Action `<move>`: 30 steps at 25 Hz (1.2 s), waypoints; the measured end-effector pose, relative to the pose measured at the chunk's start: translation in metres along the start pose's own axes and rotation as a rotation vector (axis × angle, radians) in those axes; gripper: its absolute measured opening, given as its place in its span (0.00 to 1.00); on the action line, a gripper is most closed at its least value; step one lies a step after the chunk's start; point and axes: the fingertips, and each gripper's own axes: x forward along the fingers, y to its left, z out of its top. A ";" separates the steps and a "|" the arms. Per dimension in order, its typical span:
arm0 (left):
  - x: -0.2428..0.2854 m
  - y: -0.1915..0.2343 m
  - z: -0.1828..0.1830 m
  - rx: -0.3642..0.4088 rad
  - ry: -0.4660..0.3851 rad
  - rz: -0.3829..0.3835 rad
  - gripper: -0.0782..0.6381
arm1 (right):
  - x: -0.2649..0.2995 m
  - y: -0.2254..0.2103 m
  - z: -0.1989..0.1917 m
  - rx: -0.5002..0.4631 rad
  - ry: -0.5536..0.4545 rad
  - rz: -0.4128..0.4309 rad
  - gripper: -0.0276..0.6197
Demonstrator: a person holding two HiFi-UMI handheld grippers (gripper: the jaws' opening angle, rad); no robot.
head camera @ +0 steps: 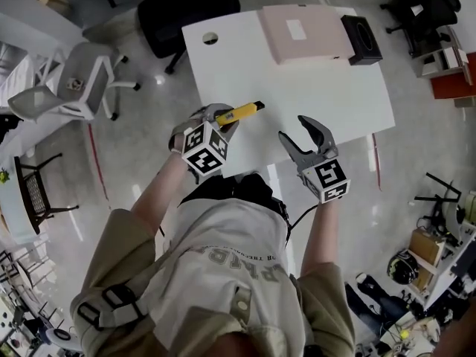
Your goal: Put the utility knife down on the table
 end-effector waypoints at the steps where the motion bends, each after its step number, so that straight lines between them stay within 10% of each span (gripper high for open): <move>1: 0.003 -0.002 -0.002 0.025 0.016 -0.014 0.25 | 0.004 0.002 0.001 -0.024 0.016 0.027 0.39; 14: 0.047 -0.026 -0.006 0.239 0.193 -0.078 0.25 | 0.047 0.015 -0.026 -0.312 0.271 0.364 0.38; 30: 0.082 -0.039 -0.016 0.261 0.352 -0.112 0.25 | 0.080 0.024 -0.081 -0.659 0.466 0.635 0.30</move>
